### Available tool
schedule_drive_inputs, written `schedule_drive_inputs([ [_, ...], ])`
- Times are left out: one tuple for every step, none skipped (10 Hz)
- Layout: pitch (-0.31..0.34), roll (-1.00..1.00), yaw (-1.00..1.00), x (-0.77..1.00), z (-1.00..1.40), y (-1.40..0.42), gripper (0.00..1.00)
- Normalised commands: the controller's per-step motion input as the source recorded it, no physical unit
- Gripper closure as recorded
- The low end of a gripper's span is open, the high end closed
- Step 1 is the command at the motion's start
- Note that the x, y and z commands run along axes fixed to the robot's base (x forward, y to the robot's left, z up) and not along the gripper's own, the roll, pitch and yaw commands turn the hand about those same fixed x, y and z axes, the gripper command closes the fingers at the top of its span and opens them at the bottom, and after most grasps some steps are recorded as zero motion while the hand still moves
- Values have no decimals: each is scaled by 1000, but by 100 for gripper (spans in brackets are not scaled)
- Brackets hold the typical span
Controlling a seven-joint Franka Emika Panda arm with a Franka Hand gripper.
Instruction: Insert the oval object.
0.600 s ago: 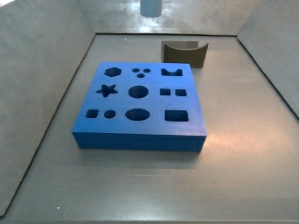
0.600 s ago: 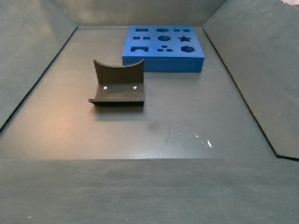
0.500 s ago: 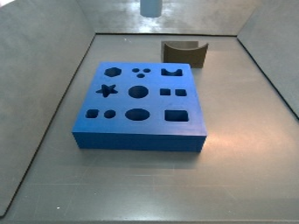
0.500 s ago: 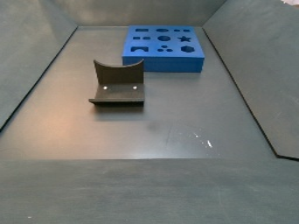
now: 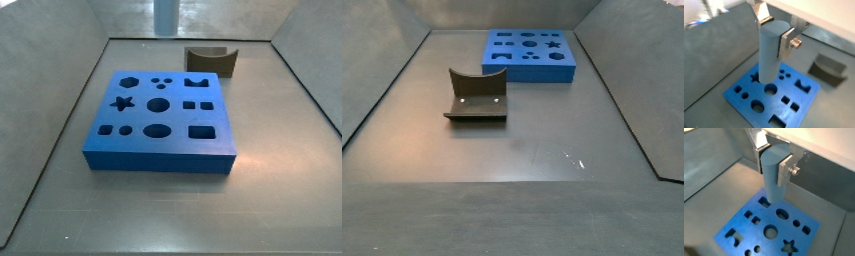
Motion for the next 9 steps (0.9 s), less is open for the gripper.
schedule_drive_inputs([
  [-61,129,-929,46,-837,-234,100],
  [-170,121,-731,-6,-886,-531,100],
  [-200,123,-660,-69,-917,-634,100],
  [-196,124,-680,-74,-909,-617,100],
  [-110,119,-834,0,-891,-397,100],
  [0,43,-1000,0,-626,-123,100],
  [-3,77,-1000,0,-511,0,100],
  [0,21,-1000,0,-337,0,100],
  [-6,0,-1000,0,-223,0,100],
])
